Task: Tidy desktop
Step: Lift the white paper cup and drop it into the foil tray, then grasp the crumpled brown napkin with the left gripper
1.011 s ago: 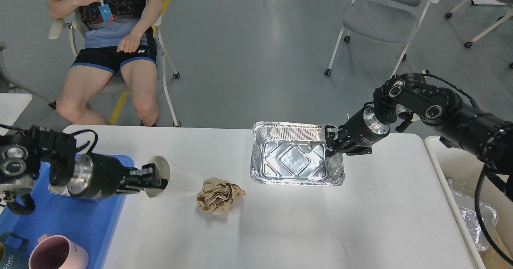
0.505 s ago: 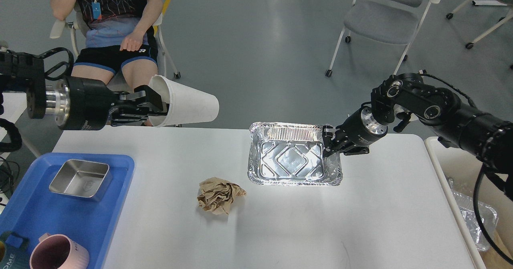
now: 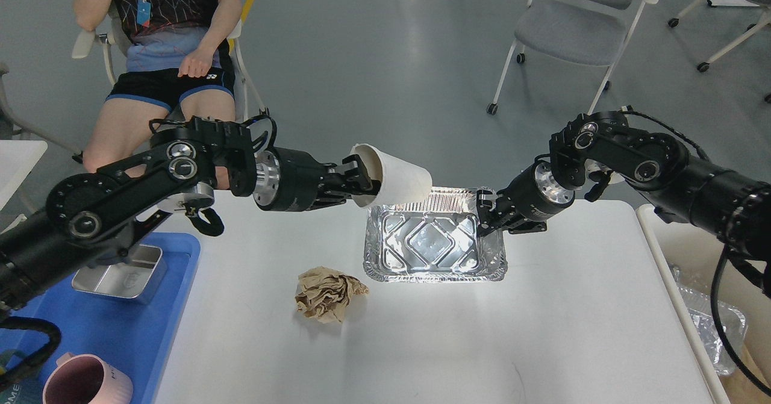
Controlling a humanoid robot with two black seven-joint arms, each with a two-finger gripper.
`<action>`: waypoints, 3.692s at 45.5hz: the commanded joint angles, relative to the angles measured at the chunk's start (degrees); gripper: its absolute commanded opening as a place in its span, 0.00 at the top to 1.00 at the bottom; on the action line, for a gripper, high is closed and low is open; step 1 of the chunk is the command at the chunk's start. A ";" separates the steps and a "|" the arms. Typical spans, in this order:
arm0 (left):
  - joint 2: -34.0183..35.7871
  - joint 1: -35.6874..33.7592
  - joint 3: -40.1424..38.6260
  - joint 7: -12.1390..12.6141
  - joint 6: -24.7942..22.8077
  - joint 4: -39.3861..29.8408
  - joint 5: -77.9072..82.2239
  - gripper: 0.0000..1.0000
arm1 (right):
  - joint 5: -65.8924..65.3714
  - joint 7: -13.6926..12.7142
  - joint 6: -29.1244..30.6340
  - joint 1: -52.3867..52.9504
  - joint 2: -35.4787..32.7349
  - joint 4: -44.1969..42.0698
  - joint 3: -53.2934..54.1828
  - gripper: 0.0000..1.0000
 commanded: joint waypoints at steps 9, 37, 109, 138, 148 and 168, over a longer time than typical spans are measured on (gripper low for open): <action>-4.82 1.95 0.92 -0.17 5.76 3.71 1.88 0.26 | 0.00 0.02 -0.36 0.00 -0.03 0.11 0.00 1.00; 10.89 1.68 0.92 -0.26 5.67 -9.55 1.35 0.05 | 0.00 0.10 -0.71 -0.35 0.06 0.02 0.00 1.00; -6.22 16.01 7.60 -1.14 10.68 21.02 2.58 0.06 | 0.09 0.10 -2.82 -1.14 0.23 2.05 0.44 1.00; -9.92 17.33 12.17 2.11 16.31 22.61 1.79 1.00 | 0.00 0.19 -3.26 -2.37 -0.12 2.05 0.44 1.00; -9.40 16.37 12.08 2.02 16.40 21.47 1.96 1.00 | -0.09 0.19 -3.79 -2.37 -0.12 2.05 0.44 1.00; 12.74 9.42 11.20 4.40 14.29 -3.65 1.61 1.00 | -0.18 0.19 -3.79 -2.64 -0.30 2.05 0.44 1.00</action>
